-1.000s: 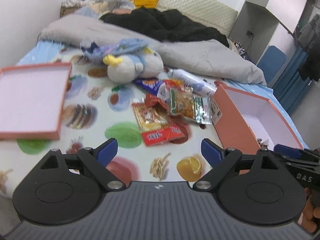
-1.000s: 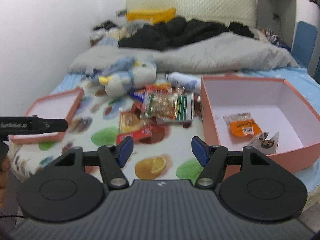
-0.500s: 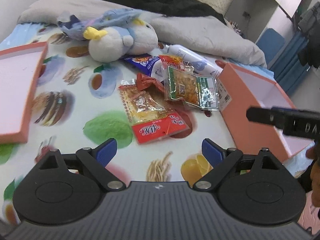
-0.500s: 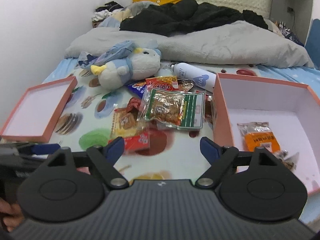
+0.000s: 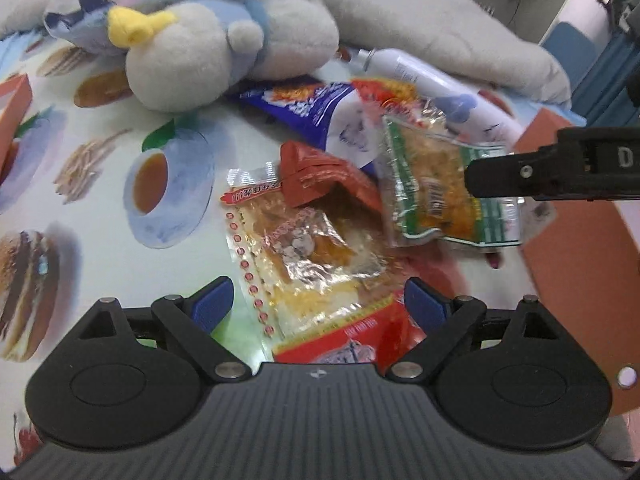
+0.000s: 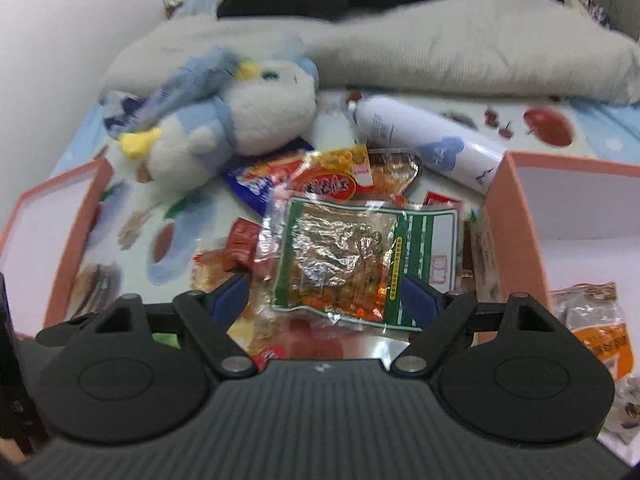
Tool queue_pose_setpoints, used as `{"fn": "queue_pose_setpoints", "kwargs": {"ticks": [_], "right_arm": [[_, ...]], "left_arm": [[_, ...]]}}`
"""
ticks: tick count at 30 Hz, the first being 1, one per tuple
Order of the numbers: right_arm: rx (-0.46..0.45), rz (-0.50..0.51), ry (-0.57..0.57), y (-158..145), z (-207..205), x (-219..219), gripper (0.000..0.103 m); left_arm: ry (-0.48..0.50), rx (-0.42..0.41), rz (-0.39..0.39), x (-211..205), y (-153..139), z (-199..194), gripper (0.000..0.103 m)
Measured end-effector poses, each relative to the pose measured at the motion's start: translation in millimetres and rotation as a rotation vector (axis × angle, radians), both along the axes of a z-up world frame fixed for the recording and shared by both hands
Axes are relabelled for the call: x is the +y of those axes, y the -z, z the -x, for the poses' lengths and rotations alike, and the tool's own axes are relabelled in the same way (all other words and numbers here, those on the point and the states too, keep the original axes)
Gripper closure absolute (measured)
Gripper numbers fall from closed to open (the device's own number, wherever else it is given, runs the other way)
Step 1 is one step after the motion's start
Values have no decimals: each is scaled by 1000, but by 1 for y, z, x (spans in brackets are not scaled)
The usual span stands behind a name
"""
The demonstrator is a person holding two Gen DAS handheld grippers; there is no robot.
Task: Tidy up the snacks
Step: 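Reach the left tool to the red-labelled bread packet while the right tool reaches the green jerky pack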
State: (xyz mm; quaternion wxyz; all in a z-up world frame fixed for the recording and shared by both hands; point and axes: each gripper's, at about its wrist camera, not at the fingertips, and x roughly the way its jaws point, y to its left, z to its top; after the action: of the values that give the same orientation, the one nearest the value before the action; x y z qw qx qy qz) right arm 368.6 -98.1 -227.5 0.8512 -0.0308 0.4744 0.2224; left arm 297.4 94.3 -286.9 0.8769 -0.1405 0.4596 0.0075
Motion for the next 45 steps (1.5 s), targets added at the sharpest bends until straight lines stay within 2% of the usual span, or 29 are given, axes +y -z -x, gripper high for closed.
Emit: {"fn": "queue_pose_setpoints", "kwargs": {"ticks": [5, 10, 12, 15, 19, 21, 26, 31, 33, 34, 36, 38, 41, 45], "right_arm": [[34, -41, -47, 20, -19, 11, 19], [-38, 0, -35, 40, -30, 20, 18], [-64, 14, -34, 46, -30, 22, 12], [-100, -1, -29, 50, -29, 19, 11], [-78, -59, 22, 56, -30, 9, 12], [-57, -83, 33, 59, -31, 6, 11], [-39, -79, 6, 64, -30, 8, 10], [-61, -63, -14, 63, -21, 10, 30], [-68, -60, -10, 61, -18, 8, 43], [-69, -62, -11, 60, -15, 7, 45], [-70, -66, -7, 56, -8, 5, 57], [-90, -43, -16, 49, 1, 6, 63], [-93, -36, -20, 41, 14, 4, 67], [-97, -43, -2, 33, 35, -7, 68]], "left_arm": [[2, -29, -50, 2, 11, -17, 9], [10, -106, -90, 2, 18, -23, 6], [20, -128, -109, 1, 20, -25, 5], [55, -153, -173, -6, 25, -26, 4], [62, -152, -225, -14, 27, -25, 4], [59, -124, -219, -14, 24, -28, 4], [61, -96, -251, -18, 24, -31, 5], [62, -96, -257, -18, 24, -29, 7], [61, -103, -260, -18, 24, -28, 8], [60, -108, -260, -18, 24, -26, 8], [60, -102, -257, -18, 23, -25, 10], [58, -91, -248, -17, 20, -21, 14], [61, -86, -247, -16, 17, -13, 21], [58, -77, -242, -14, 13, 1, 28]]}}
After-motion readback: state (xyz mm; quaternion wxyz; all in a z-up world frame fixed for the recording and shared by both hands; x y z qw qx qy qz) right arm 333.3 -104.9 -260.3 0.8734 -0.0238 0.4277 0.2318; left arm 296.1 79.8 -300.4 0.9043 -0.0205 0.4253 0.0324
